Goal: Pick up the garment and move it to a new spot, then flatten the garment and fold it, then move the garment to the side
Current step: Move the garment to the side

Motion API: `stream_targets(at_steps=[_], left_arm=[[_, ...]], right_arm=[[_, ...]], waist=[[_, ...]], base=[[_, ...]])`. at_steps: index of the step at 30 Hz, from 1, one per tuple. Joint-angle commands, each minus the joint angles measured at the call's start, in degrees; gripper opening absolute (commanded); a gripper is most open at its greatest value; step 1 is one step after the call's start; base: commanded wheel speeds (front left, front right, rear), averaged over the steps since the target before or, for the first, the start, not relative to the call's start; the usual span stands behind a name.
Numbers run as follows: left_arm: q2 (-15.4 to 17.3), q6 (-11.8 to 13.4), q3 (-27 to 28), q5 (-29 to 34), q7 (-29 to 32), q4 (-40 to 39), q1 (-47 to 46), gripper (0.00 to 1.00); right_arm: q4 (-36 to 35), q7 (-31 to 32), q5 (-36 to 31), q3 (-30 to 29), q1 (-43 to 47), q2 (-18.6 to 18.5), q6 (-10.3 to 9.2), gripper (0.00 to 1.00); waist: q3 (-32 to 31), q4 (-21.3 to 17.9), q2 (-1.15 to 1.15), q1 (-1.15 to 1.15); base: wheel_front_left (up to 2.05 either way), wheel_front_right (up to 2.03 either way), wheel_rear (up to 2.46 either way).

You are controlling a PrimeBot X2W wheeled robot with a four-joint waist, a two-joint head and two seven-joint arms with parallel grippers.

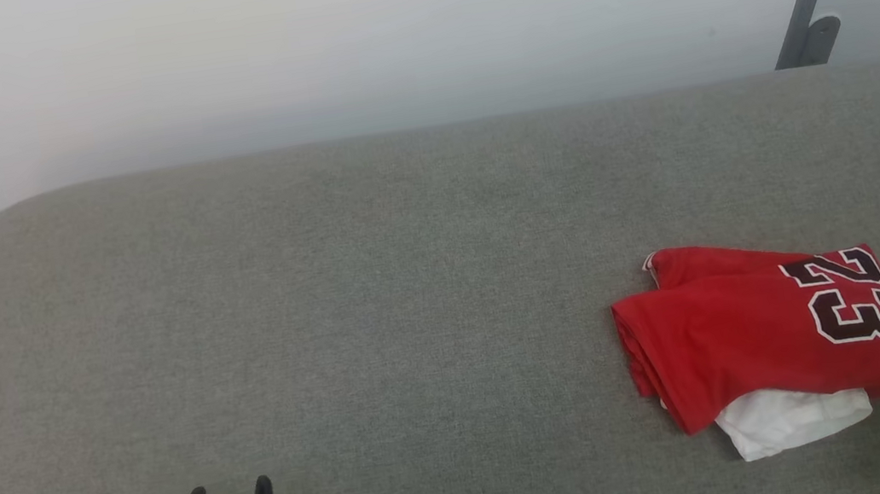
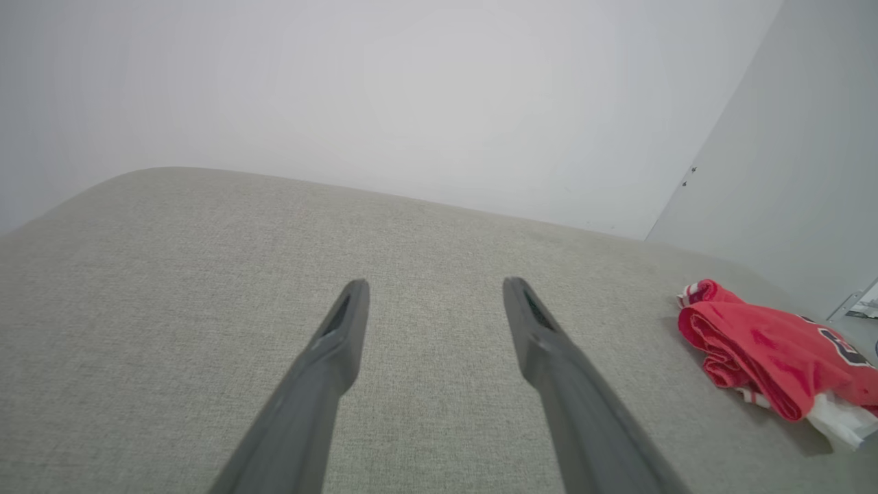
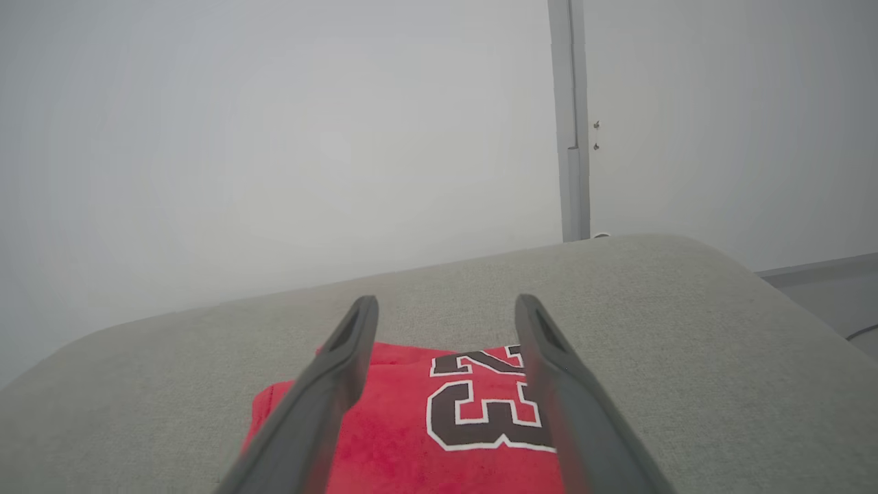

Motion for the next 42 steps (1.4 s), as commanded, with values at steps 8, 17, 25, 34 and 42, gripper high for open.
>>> stream_targets(at_steps=[8, 17, 25, 34, 42], left_arm=[[0.47, 0.02, -2.08, 0.74, -0.23, 0.07, -5.43, 1.0], [2.03, 0.02, -6.07, 1.54, -0.23, 0.4, -15.85, 1.0], [2.28, 0.02, -8.47, 1.44, -0.23, 0.81, -21.53, 1.0], [2.65, 0.02, -8.98, 1.2, -0.24, 1.15, -23.36, 1.0], [3.48, 0.02, -10.01, 1.64, -0.24, 1.5, -25.31, 1.0]], right_arm=[[5.52, 7.73, 3.8, 4.12, -7.07, -8.83, -0.03, 1.0], [11.72, 28.35, 7.8, 8.19, -21.16, -17.74, -0.04, 1.0], [17.31, 47.11, 11.1, 9.94, -26.86, -17.95, -0.04, 1.0], [17.14, 56.17, 11.92, 12.88, -25.67, -14.66, 0.0, 0.96], [16.21, 54.03, 10.64, 11.65, -26.8, -13.36, -0.07, 0.0]], waist=[[4.24, 0.12, 0.0, 0.0], [13.36, 0.25, 0.0, 0.0], [18.35, 1.51, 0.0, 0.0], [21.69, 1.95, 0.0, 0.0], [22.8, 0.92, 0.0, 0.0]], base=[[0.0, 0.0, 0.0], [0.0, 0.0, 0.0], [0.0, 0.0, 0.0], [0.0, 0.0, 0.0], [0.0, 0.0, 0.0]])
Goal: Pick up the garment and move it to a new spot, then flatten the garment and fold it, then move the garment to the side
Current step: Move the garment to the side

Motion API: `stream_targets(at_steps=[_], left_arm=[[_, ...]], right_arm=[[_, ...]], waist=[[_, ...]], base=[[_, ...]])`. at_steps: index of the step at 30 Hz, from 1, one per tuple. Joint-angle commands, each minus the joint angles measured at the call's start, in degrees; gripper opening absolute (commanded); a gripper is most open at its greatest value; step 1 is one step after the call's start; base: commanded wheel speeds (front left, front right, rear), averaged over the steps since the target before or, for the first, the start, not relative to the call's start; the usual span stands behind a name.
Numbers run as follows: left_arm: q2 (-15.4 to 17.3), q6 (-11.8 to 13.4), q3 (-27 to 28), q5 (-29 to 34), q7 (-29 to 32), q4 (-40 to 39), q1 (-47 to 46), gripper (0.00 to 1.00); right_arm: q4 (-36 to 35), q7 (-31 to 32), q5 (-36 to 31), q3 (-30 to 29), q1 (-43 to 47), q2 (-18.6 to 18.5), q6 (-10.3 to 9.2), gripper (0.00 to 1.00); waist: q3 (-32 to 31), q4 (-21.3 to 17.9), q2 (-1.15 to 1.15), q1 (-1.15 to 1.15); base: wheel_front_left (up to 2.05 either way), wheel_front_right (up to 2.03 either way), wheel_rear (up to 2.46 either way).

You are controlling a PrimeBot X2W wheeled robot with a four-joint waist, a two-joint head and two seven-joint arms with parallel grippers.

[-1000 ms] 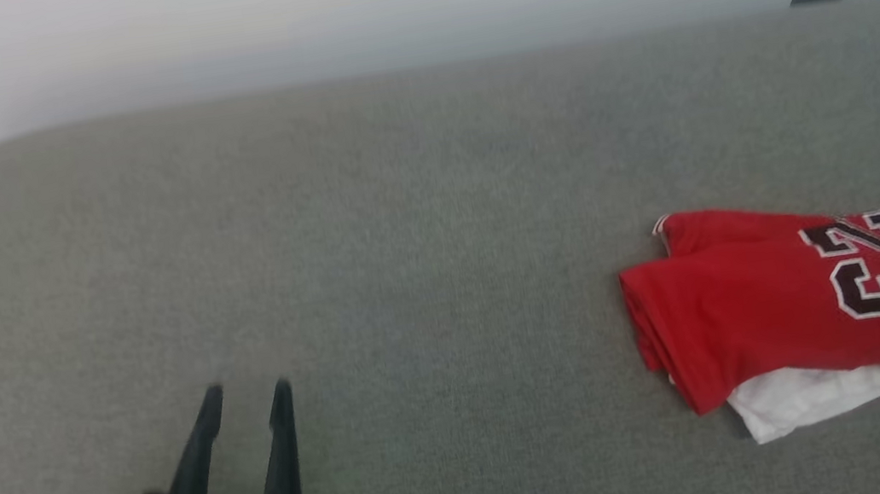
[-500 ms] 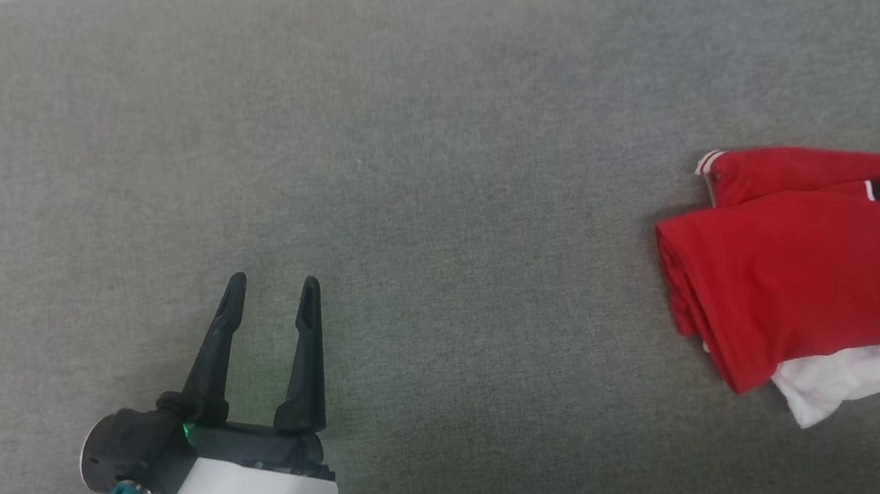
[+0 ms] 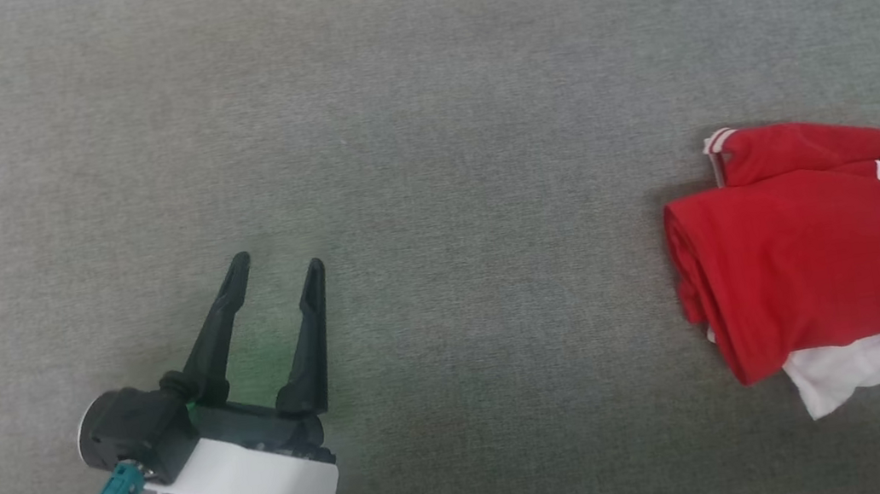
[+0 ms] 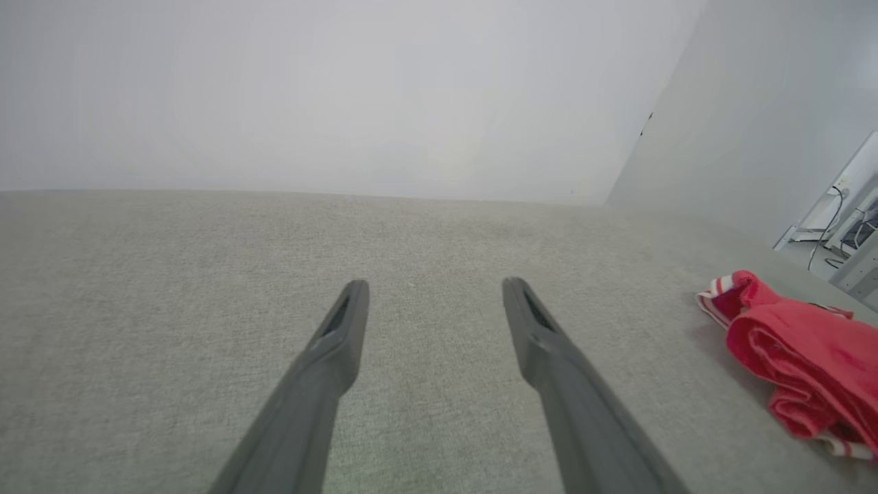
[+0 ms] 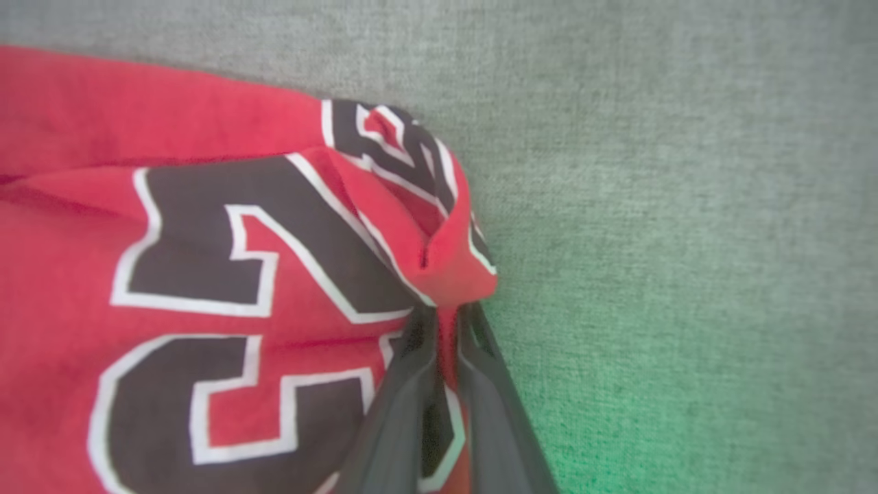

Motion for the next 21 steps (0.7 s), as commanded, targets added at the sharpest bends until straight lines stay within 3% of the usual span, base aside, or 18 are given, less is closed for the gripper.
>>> stream_targets(at_steps=[1, 5, 11, 21], left_arm=[[0.34, 0.02, -0.26, 0.66, -0.23, -0.11, -1.42, 1.0], [1.14, 0.02, -0.68, 0.73, -0.23, -0.28, -2.22, 1.0], [2.79, 0.02, -2.94, 0.43, -0.23, -0.75, -5.99, 1.0], [6.78, 0.02, -8.64, 0.82, -0.22, -1.37, -17.58, 1.0]], right_arm=[[1.24, -0.42, -0.68, 1.68, 1.13, 2.73, -0.11, 0.0], [-0.13, -3.25, -0.29, 0.11, 0.07, 2.26, -0.12, 0.0], [-0.79, -8.54, -0.57, -5.41, -1.08, -1.45, -0.11, 0.0], [3.52, -19.95, -3.29, -14.85, -6.64, -5.32, -0.1, 0.0]], waist=[[0.13, -0.58, 0.0, 0.0], [0.39, -1.92, 0.0, 0.0], [2.25, -5.93, 0.0, 0.0], [10.49, -12.91, 0.0, 0.0]], base=[[0.0, 0.0, 0.0], [0.0, 0.0, 0.0], [0.0, 0.0, 0.0], [0.0, 0.0, 0.0]])
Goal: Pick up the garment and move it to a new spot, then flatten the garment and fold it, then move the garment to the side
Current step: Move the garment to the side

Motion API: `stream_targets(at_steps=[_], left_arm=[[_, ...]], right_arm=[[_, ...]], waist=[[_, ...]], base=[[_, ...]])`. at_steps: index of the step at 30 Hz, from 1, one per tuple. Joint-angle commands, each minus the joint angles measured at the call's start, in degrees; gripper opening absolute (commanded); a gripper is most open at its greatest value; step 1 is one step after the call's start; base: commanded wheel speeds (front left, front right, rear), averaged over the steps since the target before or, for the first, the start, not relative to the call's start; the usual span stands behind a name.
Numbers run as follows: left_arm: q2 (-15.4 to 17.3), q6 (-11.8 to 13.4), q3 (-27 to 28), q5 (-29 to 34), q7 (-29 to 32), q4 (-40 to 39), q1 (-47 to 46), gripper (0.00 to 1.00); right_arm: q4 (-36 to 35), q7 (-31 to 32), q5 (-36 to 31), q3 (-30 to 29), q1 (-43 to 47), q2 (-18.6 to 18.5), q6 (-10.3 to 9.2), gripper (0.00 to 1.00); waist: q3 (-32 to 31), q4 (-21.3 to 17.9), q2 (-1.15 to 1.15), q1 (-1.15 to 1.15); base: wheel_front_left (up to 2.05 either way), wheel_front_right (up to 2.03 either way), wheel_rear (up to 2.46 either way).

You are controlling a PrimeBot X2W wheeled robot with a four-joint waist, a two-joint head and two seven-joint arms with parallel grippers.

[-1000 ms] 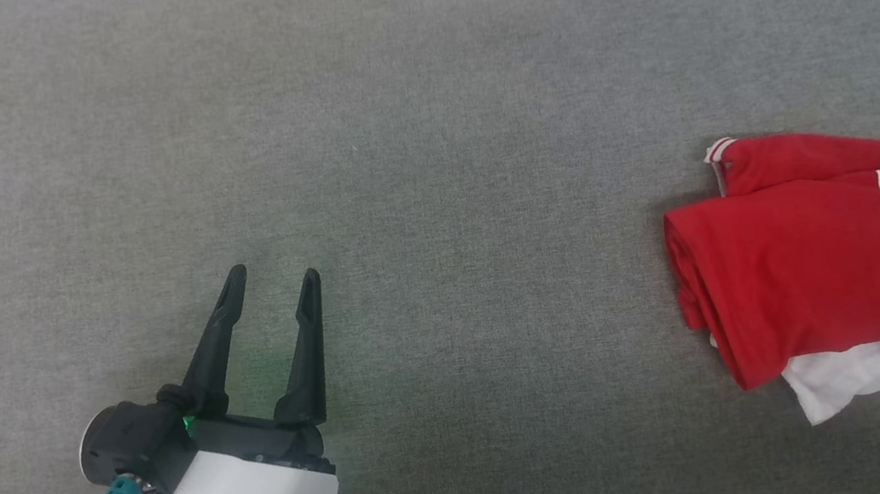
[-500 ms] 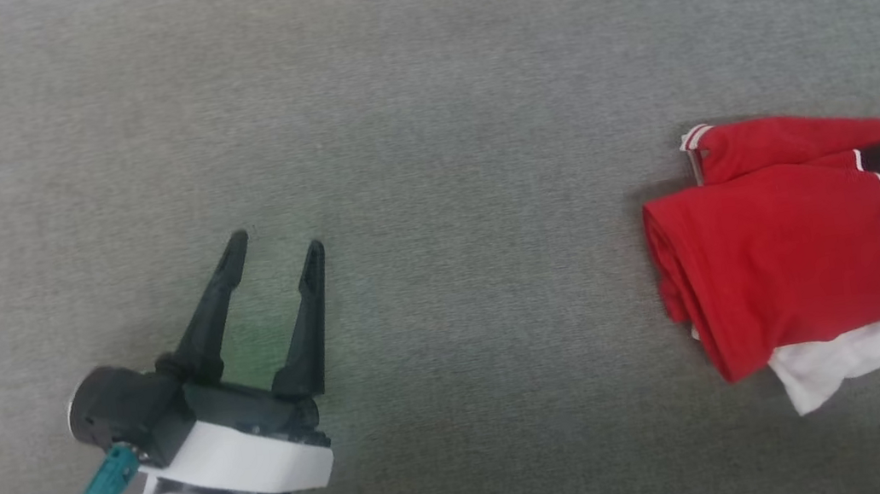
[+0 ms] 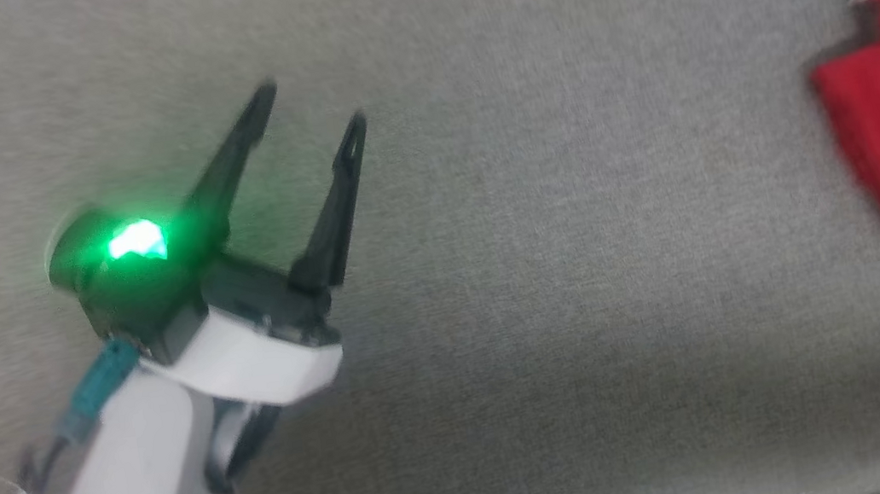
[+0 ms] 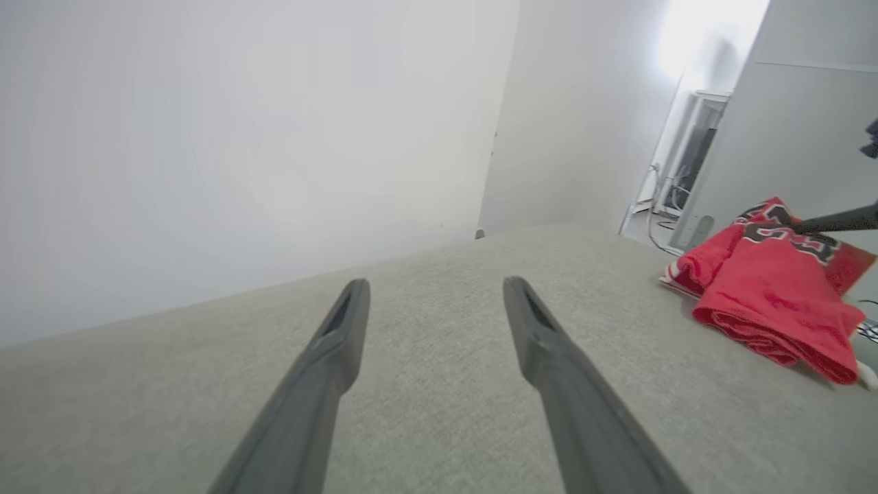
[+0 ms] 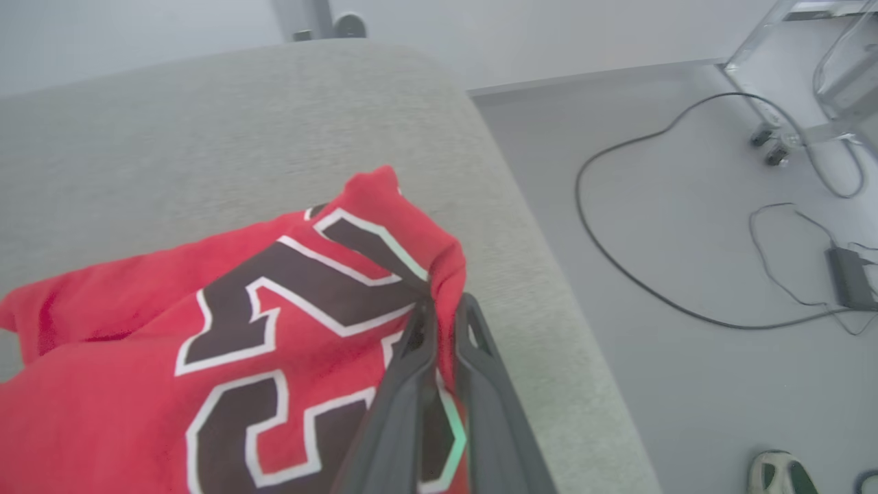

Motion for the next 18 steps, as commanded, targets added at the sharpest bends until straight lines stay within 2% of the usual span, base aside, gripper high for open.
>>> stream_targets(at_steps=[1, 8, 12, 18], left_arm=[[1.15, 0.02, -0.85, 0.77, -0.22, -0.25, -2.95, 1.0], [3.93, 0.02, -5.11, -0.01, -0.22, -0.61, -12.62, 1.0], [4.32, 0.02, -6.75, -0.15, -0.22, -1.09, -16.02, 1.0], [4.8, 0.02, -7.94, -0.42, -0.23, -1.63, -17.88, 1.0]], right_arm=[[1.46, -1.91, -1.19, -1.07, -1.95, -0.64, -0.11, 0.0], [10.51, -8.76, -4.05, -3.0, -9.4, -0.95, -0.11, 0.0], [17.2, -12.46, -6.44, -3.19, -13.87, -0.99, -0.11, 0.0], [24.51, -16.58, -7.8, 0.38, -19.96, -0.44, -0.11, 0.0]], waist=[[4.37, -2.83, 0.0, 0.0], [9.72, -4.13, 0.0, 0.0], [11.22, -4.04, 0.0, 0.0], [12.22, -3.32, 0.0, 0.0]], base=[[0.0, 0.0, 0.0], [0.0, 0.0, 0.0], [0.0, 0.0, 0.0], [0.0, 0.0, 0.0]])
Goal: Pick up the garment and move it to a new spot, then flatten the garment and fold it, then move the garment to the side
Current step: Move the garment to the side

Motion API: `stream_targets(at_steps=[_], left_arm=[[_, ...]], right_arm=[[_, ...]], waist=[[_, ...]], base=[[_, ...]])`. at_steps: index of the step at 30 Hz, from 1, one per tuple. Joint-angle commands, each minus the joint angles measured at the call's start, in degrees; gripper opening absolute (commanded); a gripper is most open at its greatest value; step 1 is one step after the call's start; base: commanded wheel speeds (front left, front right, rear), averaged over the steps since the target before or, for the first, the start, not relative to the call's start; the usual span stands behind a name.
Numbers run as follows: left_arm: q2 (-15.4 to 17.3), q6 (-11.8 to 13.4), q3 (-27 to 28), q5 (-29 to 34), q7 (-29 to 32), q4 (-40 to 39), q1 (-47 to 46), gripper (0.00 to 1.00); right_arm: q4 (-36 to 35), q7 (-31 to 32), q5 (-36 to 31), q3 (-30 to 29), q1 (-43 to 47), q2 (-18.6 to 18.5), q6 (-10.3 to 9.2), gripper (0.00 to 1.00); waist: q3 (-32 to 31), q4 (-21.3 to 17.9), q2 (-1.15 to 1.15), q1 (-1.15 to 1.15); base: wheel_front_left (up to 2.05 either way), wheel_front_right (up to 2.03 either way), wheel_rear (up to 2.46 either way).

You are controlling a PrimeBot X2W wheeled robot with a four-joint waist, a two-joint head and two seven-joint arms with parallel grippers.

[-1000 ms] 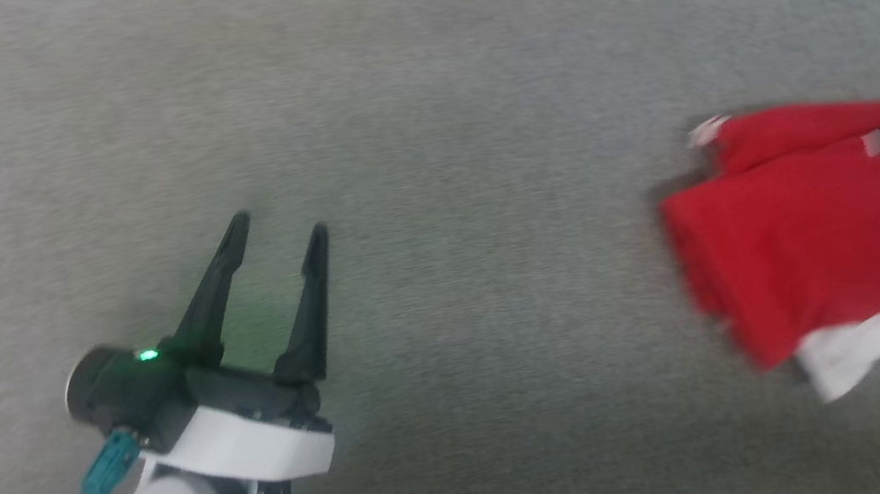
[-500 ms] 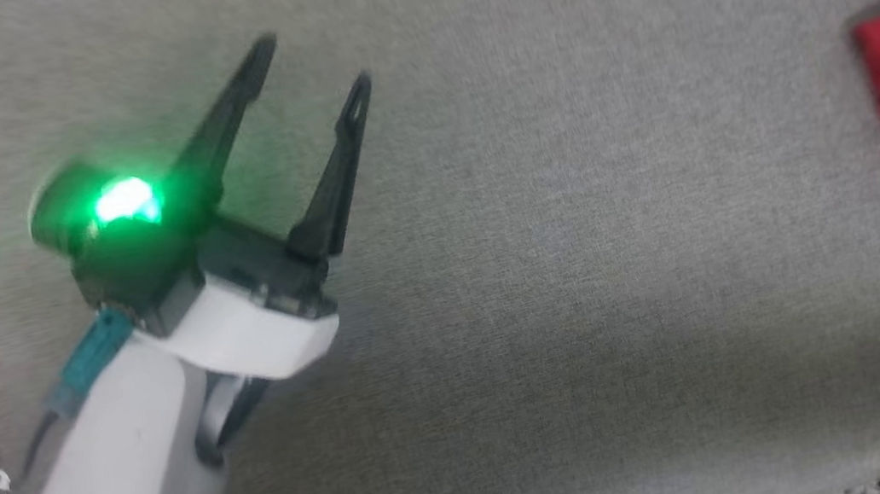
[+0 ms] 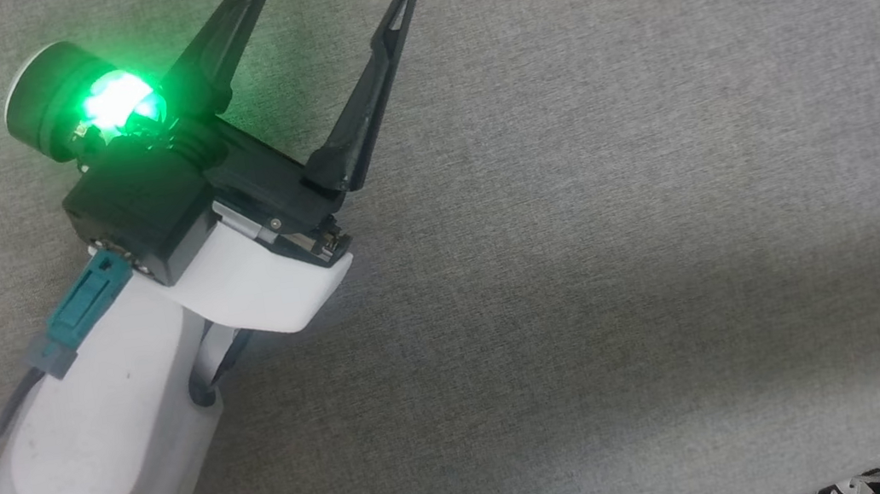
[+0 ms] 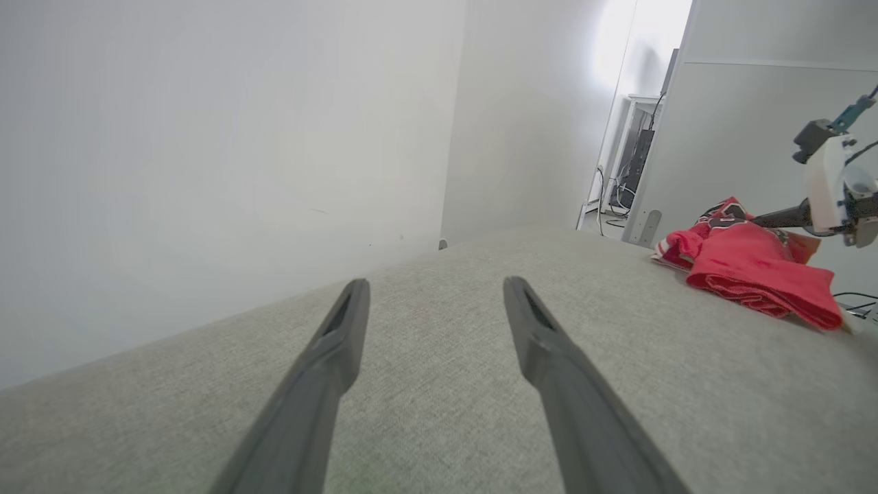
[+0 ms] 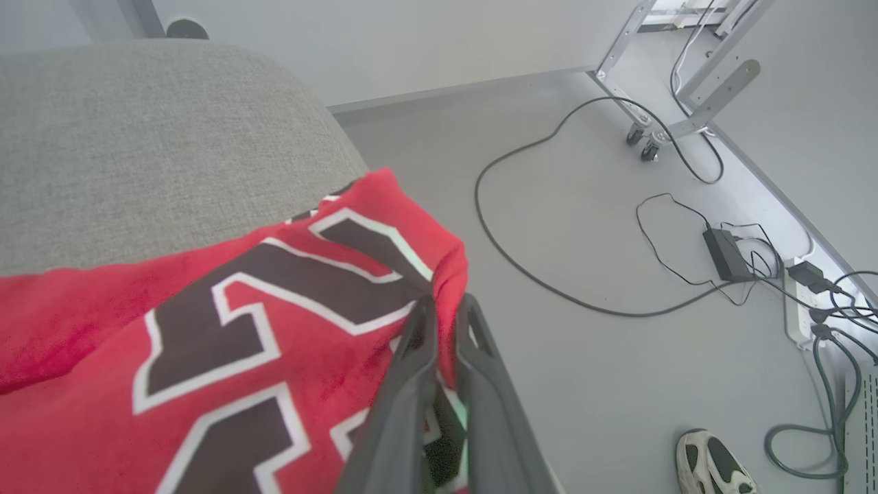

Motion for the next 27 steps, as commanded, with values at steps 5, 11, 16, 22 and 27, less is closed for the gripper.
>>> stream_targets(at_steps=[5, 11, 16, 22, 27], left_arm=[[0.42, 0.02, 0.2, -0.35, -0.22, -0.63, 0.07, 1.0], [-0.62, 0.02, 0.91, -0.34, -0.22, -0.16, 1.55, 1.0], [-2.52, 0.02, 2.28, -0.78, -0.23, 0.4, 4.79, 1.0], [-5.71, 0.02, 5.23, -3.13, -0.22, 2.34, 11.33, 1.0], [-7.89, 0.02, 8.05, -3.9, -0.22, 4.95, 17.98, 1.0]], right_arm=[[3.99, -2.59, -0.19, 3.5, -4.03, -0.44, -0.11, 0.0], [6.43, -4.64, 0.31, 6.33, -5.18, -1.03, -0.11, 1.0], [6.7, -6.93, 0.96, 9.67, -4.2, -1.2, -0.11, 1.0], [3.97, -7.76, 2.53, 15.2, -1.25, 0.55, -0.11, 1.0], [-0.29, -9.77, 3.57, 20.31, 3.21, 2.27, -0.11, 1.0]], waist=[[0.25, 0.89, 0.0, 0.0], [-1.44, 1.82, 0.0, 0.0], [-5.53, 2.75, 0.0, 0.0], [-11.98, 4.98, 0.0, 0.0], [-17.99, 7.56, 0.0, 0.0]], base=[[0.0, 0.0, 0.0], [0.0, 0.0, 0.0], [0.0, 0.0, 0.0], [0.0, 0.0, 0.0], [0.0, 0.0, 0.0]])
